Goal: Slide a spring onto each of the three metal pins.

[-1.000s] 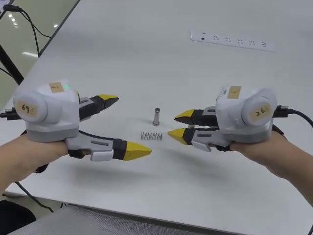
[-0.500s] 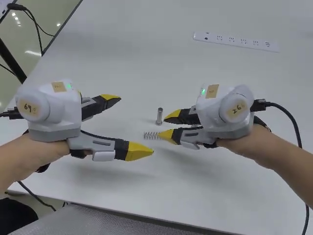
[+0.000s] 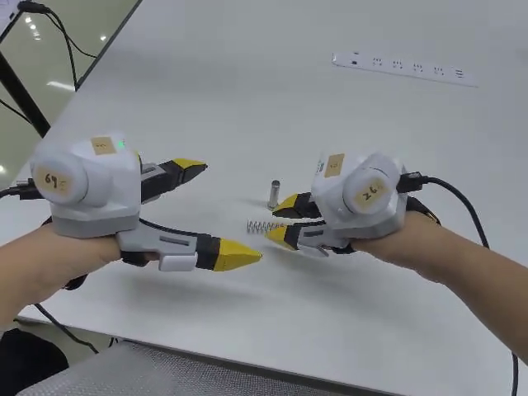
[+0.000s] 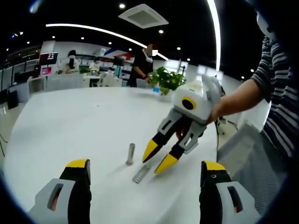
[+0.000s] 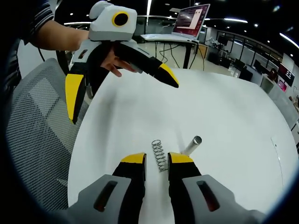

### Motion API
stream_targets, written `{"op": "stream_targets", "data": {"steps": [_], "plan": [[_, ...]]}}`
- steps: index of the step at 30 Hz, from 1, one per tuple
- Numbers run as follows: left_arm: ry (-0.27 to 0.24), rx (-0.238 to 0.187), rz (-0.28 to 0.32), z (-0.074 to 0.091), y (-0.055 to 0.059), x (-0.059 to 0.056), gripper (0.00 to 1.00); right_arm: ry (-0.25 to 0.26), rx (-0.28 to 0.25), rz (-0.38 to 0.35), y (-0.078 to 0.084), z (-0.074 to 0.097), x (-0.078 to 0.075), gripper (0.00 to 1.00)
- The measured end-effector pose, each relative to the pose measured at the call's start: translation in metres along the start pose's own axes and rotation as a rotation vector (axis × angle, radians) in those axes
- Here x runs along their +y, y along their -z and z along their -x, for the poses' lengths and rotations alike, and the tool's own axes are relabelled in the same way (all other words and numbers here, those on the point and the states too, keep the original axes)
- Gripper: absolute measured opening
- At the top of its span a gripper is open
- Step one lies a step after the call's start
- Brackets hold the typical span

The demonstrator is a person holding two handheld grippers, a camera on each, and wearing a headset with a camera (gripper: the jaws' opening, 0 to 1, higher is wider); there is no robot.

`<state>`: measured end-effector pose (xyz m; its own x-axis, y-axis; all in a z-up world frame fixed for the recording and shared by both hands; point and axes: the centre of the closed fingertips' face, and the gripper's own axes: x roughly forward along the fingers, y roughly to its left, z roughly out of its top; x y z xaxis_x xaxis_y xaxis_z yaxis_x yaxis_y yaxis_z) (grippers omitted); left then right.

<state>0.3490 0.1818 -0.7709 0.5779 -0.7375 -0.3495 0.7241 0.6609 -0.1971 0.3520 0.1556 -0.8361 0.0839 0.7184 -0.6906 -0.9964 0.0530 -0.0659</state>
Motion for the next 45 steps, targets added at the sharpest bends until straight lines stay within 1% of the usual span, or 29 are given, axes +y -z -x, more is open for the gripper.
{"op": "stream_targets", "data": {"steps": [4, 7, 11, 13, 19, 22, 26, 29, 32, 35, 39, 45], "plan": [[-0.002, 0.000, 0.000, 0.001, 0.000, 0.001, 0.95, 0.000, 0.015, 0.003, 0.002, -0.006, 0.000, 0.15], [-0.003, 0.001, 0.001, 0.001, 0.000, 0.001, 0.95, 0.011, 0.043, 0.023, 0.007, -0.009, -0.003, 0.14], [-0.002, 0.001, 0.002, 0.001, 0.001, 0.001, 0.95, 0.005, 0.060, 0.027, 0.011, -0.010, -0.003, 0.14], [-0.003, 0.001, 0.003, 0.001, 0.001, 0.001, 0.95, 0.012, 0.078, 0.032, 0.015, -0.010, -0.004, 0.12], [-0.001, 0.004, 0.004, 0.000, 0.002, 0.000, 0.95, 0.013, 0.089, 0.031, 0.019, -0.012, -0.005, 0.08], [0.000, 0.006, 0.003, 0.001, 0.003, 0.000, 0.95, 0.010, 0.109, 0.043, 0.023, -0.013, -0.004, 0.08], [0.001, 0.010, 0.002, 0.001, 0.004, -0.002, 0.95, 0.010, 0.109, 0.050, 0.023, -0.012, -0.004, 0.07], [0.003, 0.010, 0.002, 0.002, 0.003, -0.003, 0.95, 0.010, 0.107, 0.063, 0.021, -0.009, -0.002, 0.07], [0.006, 0.010, 0.000, 0.001, 0.003, -0.005, 0.95, 0.010, 0.089, 0.056, 0.016, -0.003, -0.001, 0.07], [0.011, 0.009, -0.003, 0.000, 0.002, -0.007, 0.95, 0.009, 0.074, 0.064, 0.011, 0.003, 0.002, 0.07], [0.021, 0.008, -0.006, -0.002, 0.000, -0.012, 0.94, 0.006, 0.060, 0.074, 0.006, 0.014, 0.005, 0.07], [0.036, 0.005, -0.010, -0.006, -0.001, -0.018, 0.94, 0.018, 0.046, 0.078, 0.004, 0.031, 0.004, 0.07]]}}
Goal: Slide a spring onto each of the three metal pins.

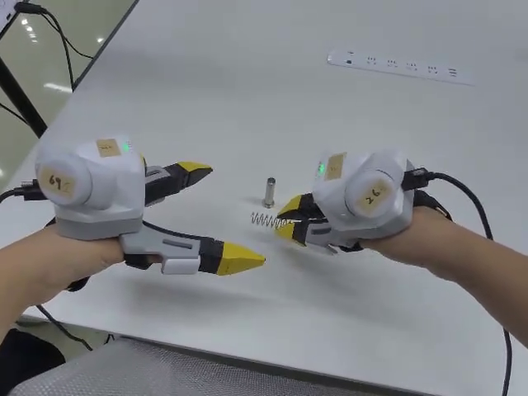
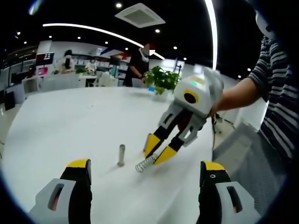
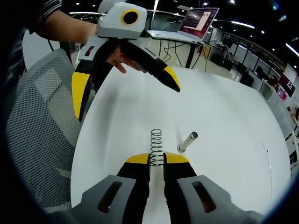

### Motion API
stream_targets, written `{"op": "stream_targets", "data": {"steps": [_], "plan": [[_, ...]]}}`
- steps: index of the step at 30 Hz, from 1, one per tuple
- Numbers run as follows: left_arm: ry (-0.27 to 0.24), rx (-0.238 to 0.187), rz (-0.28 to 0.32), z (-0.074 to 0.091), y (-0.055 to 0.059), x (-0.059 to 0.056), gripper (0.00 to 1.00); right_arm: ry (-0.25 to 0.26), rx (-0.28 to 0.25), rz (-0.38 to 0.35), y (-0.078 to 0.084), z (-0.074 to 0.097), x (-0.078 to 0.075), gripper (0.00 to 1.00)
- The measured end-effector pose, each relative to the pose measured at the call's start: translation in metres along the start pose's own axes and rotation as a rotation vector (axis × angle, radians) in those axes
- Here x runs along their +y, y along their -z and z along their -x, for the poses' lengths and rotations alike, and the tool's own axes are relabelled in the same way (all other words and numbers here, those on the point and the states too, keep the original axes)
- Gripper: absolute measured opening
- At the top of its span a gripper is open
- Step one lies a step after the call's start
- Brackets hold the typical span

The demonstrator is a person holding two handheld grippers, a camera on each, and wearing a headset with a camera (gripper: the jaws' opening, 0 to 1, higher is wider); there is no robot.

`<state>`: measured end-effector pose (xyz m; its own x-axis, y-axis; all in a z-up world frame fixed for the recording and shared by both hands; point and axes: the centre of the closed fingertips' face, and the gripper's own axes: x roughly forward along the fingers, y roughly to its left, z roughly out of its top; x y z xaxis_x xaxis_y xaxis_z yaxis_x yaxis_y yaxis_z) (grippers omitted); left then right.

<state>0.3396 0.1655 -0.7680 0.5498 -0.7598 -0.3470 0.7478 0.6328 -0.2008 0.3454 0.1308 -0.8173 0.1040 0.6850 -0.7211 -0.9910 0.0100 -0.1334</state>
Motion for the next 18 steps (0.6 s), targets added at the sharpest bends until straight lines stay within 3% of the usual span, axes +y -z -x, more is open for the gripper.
{"op": "stream_targets", "data": {"steps": [10, 18], "plan": [[0.034, -0.007, -0.011, -0.006, -0.005, -0.011, 0.91, 0.012, -0.007, 0.000, 0.005, 0.027, 0.002, 0.07], [0.063, -0.011, -0.017, -0.013, -0.006, -0.019, 0.86, 0.022, 0.004, -0.005, 0.011, 0.036, 0.002, 0.07]]}}
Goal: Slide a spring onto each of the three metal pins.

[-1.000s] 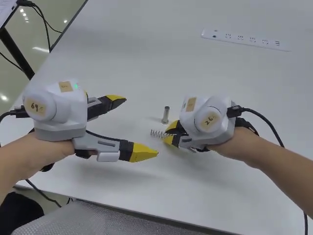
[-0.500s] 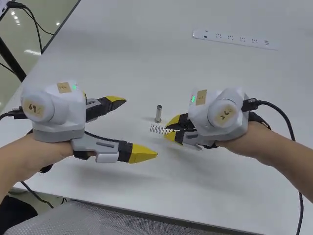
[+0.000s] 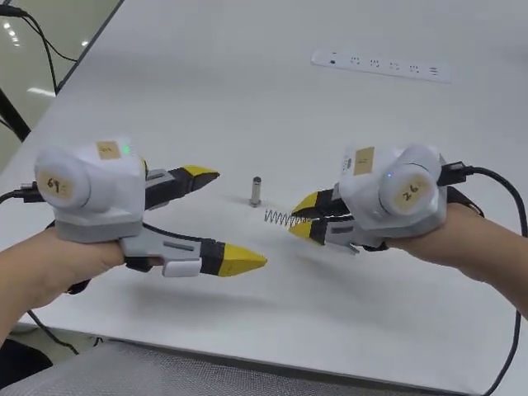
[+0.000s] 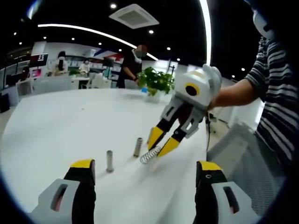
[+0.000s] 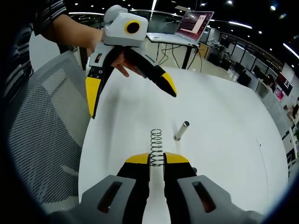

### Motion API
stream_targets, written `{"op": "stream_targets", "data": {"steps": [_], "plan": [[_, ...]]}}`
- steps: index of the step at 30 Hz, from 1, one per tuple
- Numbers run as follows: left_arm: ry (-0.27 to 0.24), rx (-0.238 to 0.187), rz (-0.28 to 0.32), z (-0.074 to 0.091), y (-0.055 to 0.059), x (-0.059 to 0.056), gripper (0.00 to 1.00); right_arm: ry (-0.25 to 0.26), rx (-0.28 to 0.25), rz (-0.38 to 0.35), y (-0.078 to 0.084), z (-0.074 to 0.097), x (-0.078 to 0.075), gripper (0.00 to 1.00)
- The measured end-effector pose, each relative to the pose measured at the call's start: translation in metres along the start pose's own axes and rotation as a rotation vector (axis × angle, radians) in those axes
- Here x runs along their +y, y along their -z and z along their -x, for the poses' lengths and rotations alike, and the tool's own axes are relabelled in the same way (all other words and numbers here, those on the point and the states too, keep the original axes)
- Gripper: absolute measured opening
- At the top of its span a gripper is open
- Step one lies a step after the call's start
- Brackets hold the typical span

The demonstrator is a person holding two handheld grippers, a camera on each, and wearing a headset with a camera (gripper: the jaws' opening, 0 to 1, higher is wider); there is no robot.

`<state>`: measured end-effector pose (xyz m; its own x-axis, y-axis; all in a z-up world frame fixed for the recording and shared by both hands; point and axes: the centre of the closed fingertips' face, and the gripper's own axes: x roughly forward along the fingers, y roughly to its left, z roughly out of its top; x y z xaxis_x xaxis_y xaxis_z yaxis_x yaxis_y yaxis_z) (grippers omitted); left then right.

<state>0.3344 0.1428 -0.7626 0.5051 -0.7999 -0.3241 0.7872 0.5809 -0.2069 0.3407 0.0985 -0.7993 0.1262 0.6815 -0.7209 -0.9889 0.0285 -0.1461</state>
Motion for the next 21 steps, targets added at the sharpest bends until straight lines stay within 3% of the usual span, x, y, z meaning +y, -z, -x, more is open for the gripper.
{"op": "stream_targets", "data": {"steps": [16, 21], "plan": [[0.055, 0.013, -0.008, -0.011, -0.002, -0.009, 0.78, 0.005, 0.019, 0.038, 0.013, 0.014, 0.001, 0.07], [0.108, 0.038, -0.026, -0.018, 0.000, -0.016, 0.70, 0.009, 0.014, 0.037, 0.015, 0.018, 0.001, 0.07]]}}
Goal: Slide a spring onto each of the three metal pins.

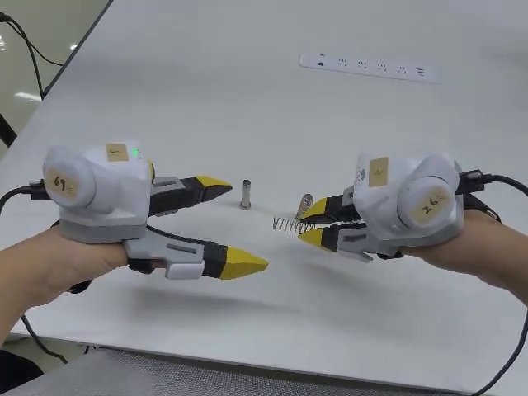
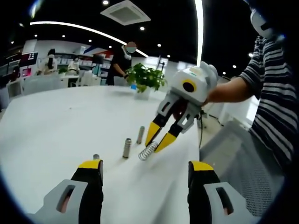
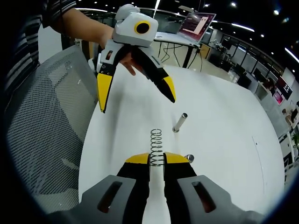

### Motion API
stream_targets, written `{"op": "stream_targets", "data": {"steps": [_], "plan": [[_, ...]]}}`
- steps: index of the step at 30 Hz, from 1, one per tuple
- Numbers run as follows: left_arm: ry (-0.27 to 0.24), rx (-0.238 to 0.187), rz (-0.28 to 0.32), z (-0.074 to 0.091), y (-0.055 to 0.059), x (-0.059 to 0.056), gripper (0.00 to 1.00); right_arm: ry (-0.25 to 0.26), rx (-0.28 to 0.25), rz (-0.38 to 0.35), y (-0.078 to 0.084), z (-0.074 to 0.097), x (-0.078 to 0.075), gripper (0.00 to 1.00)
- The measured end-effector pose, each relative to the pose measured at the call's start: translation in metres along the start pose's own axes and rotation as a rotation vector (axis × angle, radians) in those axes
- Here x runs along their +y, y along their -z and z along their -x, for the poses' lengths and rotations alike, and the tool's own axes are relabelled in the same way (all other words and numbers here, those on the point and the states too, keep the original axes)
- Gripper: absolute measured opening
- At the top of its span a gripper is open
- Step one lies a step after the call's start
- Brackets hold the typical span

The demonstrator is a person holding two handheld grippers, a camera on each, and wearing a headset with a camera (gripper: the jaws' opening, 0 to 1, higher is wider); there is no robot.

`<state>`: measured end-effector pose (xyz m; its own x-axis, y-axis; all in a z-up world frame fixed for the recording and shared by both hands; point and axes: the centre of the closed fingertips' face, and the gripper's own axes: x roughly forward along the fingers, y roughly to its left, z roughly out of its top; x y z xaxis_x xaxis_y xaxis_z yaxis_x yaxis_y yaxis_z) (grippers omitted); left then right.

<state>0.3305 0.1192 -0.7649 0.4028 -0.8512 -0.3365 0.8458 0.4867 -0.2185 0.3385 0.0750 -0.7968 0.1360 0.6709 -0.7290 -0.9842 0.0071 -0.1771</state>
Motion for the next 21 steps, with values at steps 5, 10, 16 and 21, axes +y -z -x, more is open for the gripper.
{"op": "stream_targets", "data": {"steps": [5, 10, 16, 21], "plan": [[0.037, 0.009, -0.008, -0.010, -0.003, -0.003, 0.65, -0.008, 0.007, 0.021, 0.003, 0.004, 0.004, 0.07], [0.074, 0.020, -0.027, -0.021, -0.004, -0.009, 0.54, -0.010, 0.008, 0.038, 0.004, 0.007, 0.006, 0.07], [0.094, 0.031, -0.047, -0.031, -0.003, -0.009, 0.44, -0.009, -0.001, 0.033, 0.005, 0.008, 0.006, 0.07], [0.113, 0.039, -0.064, -0.037, -0.001, -0.011, 0.33, -0.012, -0.008, 0.040, 0.004, 0.008, 0.006, 0.07]]}}
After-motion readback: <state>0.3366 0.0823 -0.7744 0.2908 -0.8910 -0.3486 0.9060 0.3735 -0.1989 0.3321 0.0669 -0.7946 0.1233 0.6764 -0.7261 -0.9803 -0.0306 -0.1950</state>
